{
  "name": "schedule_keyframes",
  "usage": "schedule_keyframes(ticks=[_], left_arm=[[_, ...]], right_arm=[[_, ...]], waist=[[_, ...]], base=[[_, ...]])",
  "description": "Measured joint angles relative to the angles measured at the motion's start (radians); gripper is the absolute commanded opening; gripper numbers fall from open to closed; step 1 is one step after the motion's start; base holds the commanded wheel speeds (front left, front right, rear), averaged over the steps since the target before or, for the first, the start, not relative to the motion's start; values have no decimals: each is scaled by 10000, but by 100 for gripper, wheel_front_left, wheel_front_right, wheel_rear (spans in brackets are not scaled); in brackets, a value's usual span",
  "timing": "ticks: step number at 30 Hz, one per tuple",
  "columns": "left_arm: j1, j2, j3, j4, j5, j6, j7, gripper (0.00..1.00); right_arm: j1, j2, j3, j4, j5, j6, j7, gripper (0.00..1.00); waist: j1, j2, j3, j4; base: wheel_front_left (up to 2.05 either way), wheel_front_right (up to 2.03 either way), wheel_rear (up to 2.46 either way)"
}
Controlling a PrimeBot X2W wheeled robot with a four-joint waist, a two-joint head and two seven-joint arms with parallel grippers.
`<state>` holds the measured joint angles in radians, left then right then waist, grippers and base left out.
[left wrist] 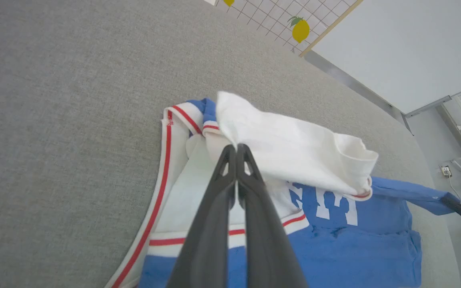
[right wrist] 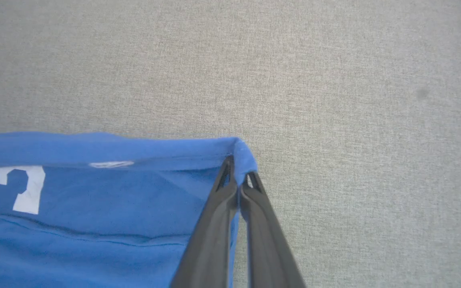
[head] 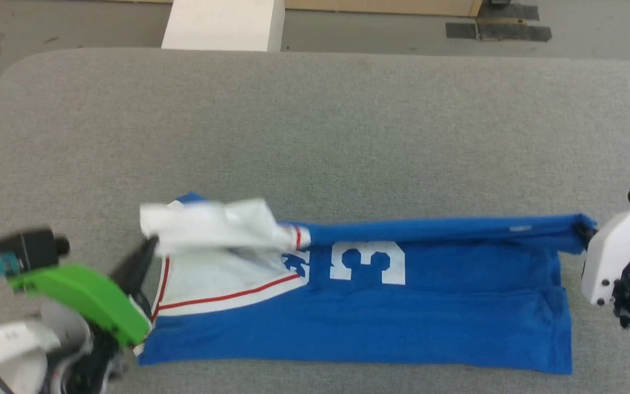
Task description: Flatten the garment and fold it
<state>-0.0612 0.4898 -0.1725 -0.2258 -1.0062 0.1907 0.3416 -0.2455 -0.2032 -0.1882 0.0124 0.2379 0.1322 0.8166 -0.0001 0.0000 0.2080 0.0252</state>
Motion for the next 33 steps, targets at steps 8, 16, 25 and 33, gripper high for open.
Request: schedule_keyframes(ticks=[8,16,25,33], left_arm=[[1127,-351,-119,911,-194,410,-94,0],[1226,-533,-443,2174,-230,658,176,4],[1203,-148,-286,2336,-17,1020,245,100],[134,583,270,1243,2222,502,-2951,100]], right_arm=[[750,318,-88,301,113,0,-73,0],[1424,514,134,568,111,0,-27,100],[2559,573,-219,-894,602,0,428,100],[2331,514,-986,-1837,543,0,855,100]], waist=[[0,0,-174,125],[0,0,-353,65],[0,0,-925,53],[0,0,-934,-43]], base=[[0,0,0],[0,0,0],[0,0,0],[0,0,0]])
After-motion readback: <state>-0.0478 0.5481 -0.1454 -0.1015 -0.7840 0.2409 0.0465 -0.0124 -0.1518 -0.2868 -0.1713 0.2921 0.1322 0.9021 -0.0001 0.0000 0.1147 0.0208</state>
